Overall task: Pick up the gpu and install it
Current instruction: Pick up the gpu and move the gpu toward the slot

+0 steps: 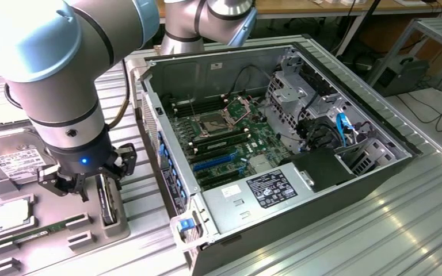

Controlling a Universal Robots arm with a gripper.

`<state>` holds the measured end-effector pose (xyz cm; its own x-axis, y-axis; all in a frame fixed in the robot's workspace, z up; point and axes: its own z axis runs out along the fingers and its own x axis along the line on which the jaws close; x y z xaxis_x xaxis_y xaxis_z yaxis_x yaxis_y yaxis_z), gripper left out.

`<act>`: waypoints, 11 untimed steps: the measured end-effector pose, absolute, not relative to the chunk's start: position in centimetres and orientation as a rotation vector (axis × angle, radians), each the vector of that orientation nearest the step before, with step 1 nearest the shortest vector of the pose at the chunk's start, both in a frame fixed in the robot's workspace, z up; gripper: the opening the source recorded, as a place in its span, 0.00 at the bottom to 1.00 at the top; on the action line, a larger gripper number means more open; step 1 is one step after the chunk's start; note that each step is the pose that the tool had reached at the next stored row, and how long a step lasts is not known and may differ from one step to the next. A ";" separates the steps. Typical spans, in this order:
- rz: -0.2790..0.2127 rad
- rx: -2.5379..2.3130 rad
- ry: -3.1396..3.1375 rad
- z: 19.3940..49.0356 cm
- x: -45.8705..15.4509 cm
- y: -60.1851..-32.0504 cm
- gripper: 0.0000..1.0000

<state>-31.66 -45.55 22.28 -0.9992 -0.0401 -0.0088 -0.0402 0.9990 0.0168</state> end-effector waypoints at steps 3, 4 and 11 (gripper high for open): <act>0.026 -0.063 3.132 22.3 -31.7 -45.5 0.62; 0.027 -0.063 3.132 22.3 -31.7 -45.5 0.62; 0.027 -0.062 3.132 22.3 -31.6 -45.5 0.47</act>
